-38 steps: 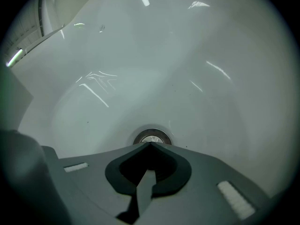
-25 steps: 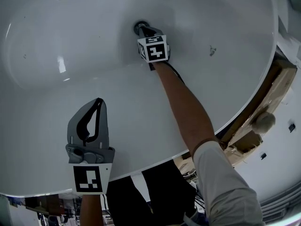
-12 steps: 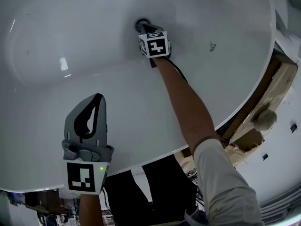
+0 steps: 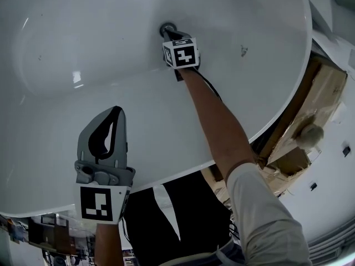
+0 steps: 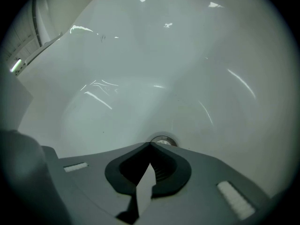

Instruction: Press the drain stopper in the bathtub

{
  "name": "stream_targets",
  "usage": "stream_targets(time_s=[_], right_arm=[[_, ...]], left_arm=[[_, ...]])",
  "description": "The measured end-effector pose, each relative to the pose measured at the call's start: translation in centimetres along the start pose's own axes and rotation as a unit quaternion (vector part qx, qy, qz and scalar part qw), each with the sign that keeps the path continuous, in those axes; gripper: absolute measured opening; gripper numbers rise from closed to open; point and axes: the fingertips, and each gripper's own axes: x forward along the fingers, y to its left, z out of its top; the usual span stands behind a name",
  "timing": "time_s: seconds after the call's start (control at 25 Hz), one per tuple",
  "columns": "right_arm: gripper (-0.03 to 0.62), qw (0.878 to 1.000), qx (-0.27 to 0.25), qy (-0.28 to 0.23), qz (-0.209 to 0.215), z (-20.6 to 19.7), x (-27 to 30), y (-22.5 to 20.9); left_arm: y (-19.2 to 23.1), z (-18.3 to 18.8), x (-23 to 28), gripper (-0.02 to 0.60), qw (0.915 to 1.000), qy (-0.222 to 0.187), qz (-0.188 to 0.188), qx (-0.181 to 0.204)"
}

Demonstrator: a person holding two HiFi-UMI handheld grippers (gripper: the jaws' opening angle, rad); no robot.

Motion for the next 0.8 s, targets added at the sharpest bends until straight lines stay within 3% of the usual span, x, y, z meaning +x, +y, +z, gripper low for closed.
stream_targets(time_s=[0.28,0.8], right_arm=[[-0.008,1.0,-0.005,-0.004,-0.001,1.0,-3.4,0.5],[-0.008,1.0,0.005,-0.029,0.003,4.0,-10.7,0.1]], left_arm=[[-1.2,2.1,-1.7,0.0,0.9998,-0.018,0.003,-0.001],[-4.8,9.7,-4.1,0.0,0.9975,-0.067,0.002,0.021]])
